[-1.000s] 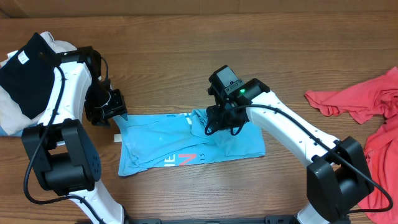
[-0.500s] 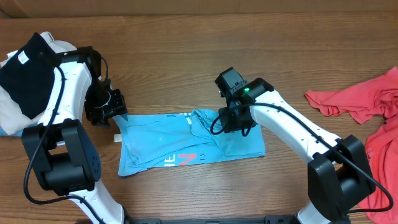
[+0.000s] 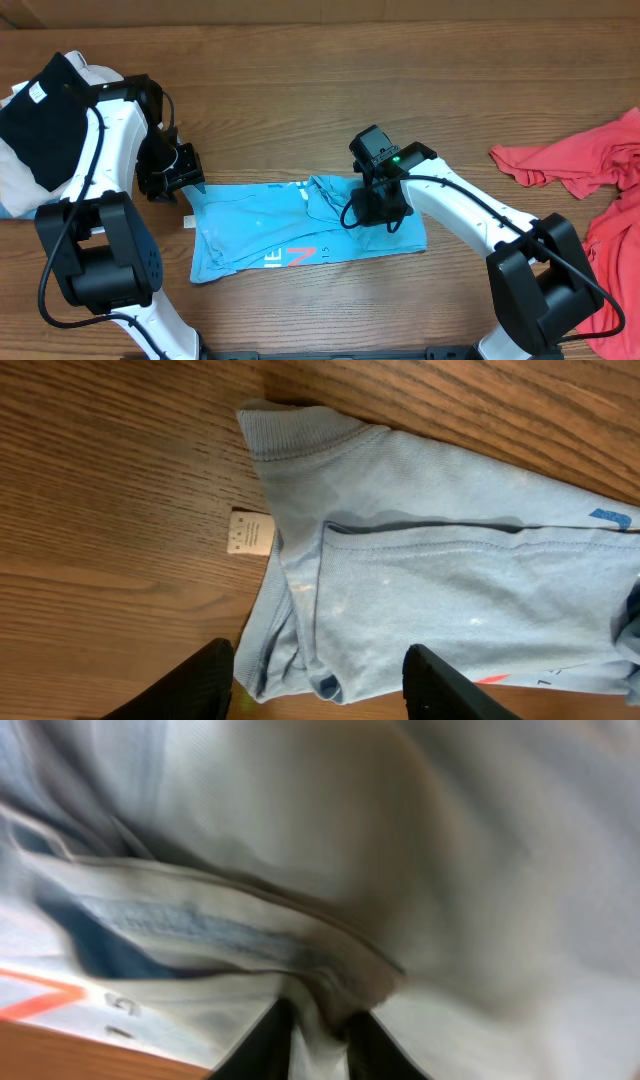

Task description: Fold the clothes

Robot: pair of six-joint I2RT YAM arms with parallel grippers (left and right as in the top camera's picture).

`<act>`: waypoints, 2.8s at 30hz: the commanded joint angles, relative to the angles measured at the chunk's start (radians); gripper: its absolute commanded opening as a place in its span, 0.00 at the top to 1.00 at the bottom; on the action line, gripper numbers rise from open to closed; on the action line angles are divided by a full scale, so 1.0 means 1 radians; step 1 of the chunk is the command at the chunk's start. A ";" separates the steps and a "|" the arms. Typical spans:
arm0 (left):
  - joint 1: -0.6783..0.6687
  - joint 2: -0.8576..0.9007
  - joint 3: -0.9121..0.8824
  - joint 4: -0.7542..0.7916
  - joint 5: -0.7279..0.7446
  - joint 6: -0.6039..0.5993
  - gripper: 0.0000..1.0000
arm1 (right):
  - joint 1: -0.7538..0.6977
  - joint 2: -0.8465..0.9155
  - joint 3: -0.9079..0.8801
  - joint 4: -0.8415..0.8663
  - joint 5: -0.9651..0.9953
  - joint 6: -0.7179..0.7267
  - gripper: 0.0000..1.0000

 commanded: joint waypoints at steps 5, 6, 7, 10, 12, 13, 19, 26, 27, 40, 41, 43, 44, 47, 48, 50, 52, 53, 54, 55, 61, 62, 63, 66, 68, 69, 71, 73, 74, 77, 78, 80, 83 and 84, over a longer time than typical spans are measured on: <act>0.009 -0.021 0.019 0.000 0.011 0.002 0.42 | 0.000 0.004 -0.001 0.021 -0.202 -0.087 0.93; 0.009 -0.021 0.019 0.000 0.011 0.002 0.42 | 0.005 0.004 -0.001 0.016 -0.262 -0.140 0.93; 0.009 -0.021 0.019 0.001 0.011 0.002 0.42 | 0.011 0.004 -0.001 0.005 -0.323 -0.201 0.92; 0.009 -0.021 0.019 0.001 0.011 0.002 0.42 | 0.043 0.004 -0.001 -0.046 -0.470 -0.360 0.89; 0.009 -0.021 0.019 0.001 0.011 0.002 0.42 | 0.067 0.004 -0.001 -0.067 -0.479 -0.395 0.76; 0.009 -0.021 0.019 0.001 0.011 0.002 0.42 | 0.078 0.004 -0.001 -0.067 -0.468 -0.399 0.66; 0.009 -0.021 0.019 0.000 0.011 0.002 0.42 | 0.094 0.004 0.000 -0.025 -0.383 -0.378 0.58; 0.009 -0.021 0.019 0.000 0.011 0.002 0.41 | 0.037 -0.016 0.068 -0.042 -0.143 -0.242 0.58; 0.009 -0.021 0.019 -0.001 0.011 0.002 0.41 | 0.028 -0.026 0.084 -0.045 -0.131 -0.234 0.57; 0.009 -0.021 -0.045 -0.025 0.011 0.027 0.30 | -0.143 -0.110 0.151 -0.106 0.064 -0.143 0.50; 0.009 -0.021 -0.063 -0.010 0.011 0.027 0.30 | -0.153 -0.110 0.151 -0.117 0.064 -0.143 0.50; 0.009 -0.021 -0.109 0.030 0.016 0.028 0.29 | -0.167 -0.110 0.151 -0.129 0.064 -0.143 0.50; 0.009 -0.021 -0.132 0.048 0.018 0.028 0.29 | -0.173 -0.110 0.151 -0.133 0.064 -0.143 0.50; 0.008 -0.021 -0.209 0.109 0.020 0.033 0.29 | -0.179 -0.110 0.151 -0.135 0.064 -0.143 0.50; 0.007 -0.021 -0.229 0.126 0.020 0.033 0.29 | -0.179 -0.110 0.151 -0.134 0.064 -0.143 0.50; 0.000 -0.021 -0.280 0.177 0.038 0.050 0.29 | -0.179 -0.110 0.151 -0.134 0.064 -0.143 0.50; -0.007 -0.021 -0.324 0.232 0.063 0.064 0.29 | -0.179 -0.110 0.151 -0.134 0.064 -0.142 0.49; -0.012 -0.021 -0.350 0.266 0.064 0.066 0.29 | -0.179 -0.110 0.151 -0.134 0.064 -0.142 0.49; -0.017 -0.021 -0.370 0.291 0.064 0.066 0.29 | -0.179 -0.110 0.151 -0.134 0.064 -0.142 0.49; -0.021 -0.021 -0.390 0.318 0.064 0.066 0.30 | -0.179 -0.110 0.151 -0.134 0.064 -0.142 0.49; -0.040 -0.021 -0.474 0.418 0.064 0.050 0.47 | -0.179 -0.110 0.151 -0.135 0.063 -0.142 0.49; -0.042 -0.021 -0.479 0.423 0.064 0.050 0.60 | -0.179 -0.110 0.151 -0.135 0.063 -0.142 0.49; -0.044 -0.021 -0.479 0.424 0.064 0.050 0.71 | -0.179 -0.110 0.151 -0.134 0.063 -0.142 0.49; -0.043 -0.021 -0.477 0.431 0.064 0.050 0.88 | -0.179 -0.110 0.151 -0.134 0.064 -0.142 0.49; -0.040 -0.021 -0.470 0.430 0.063 0.050 0.95 | -0.179 -0.110 0.151 -0.134 0.063 -0.142 0.49; -0.037 -0.021 -0.462 0.426 0.063 0.050 0.96 | -0.179 -0.110 0.151 -0.135 0.063 -0.142 0.49; -0.028 -0.021 -0.435 0.411 0.059 0.050 0.96 | -0.179 -0.110 0.151 -0.135 0.064 -0.142 0.49; -0.012 -0.021 -0.384 0.376 0.049 0.050 0.96 | -0.179 -0.110 0.151 -0.135 0.064 -0.142 0.49; -0.003 -0.021 -0.353 0.356 0.035 0.050 0.96 | -0.179 -0.110 0.151 -0.135 0.063 -0.142 0.49; 0.025 -0.021 -0.241 0.286 -0.029 0.046 0.96 | -0.179 -0.110 0.151 -0.134 0.063 -0.142 0.49; 0.034 -0.021 -0.204 0.266 -0.048 0.047 0.96 | -0.179 -0.110 0.151 -0.135 0.063 -0.142 0.48; 0.055 -0.021 -0.133 0.229 -0.069 0.047 0.96 | -0.179 -0.110 0.151 -0.135 0.063 -0.142 0.48; 0.090 -0.021 -0.033 0.177 -0.072 0.054 0.95 | -0.179 -0.110 0.151 -0.135 0.063 -0.142 0.48; 0.101 -0.021 -0.003 0.159 -0.072 0.067 0.95 | -0.179 -0.110 0.151 -0.134 0.064 -0.142 0.48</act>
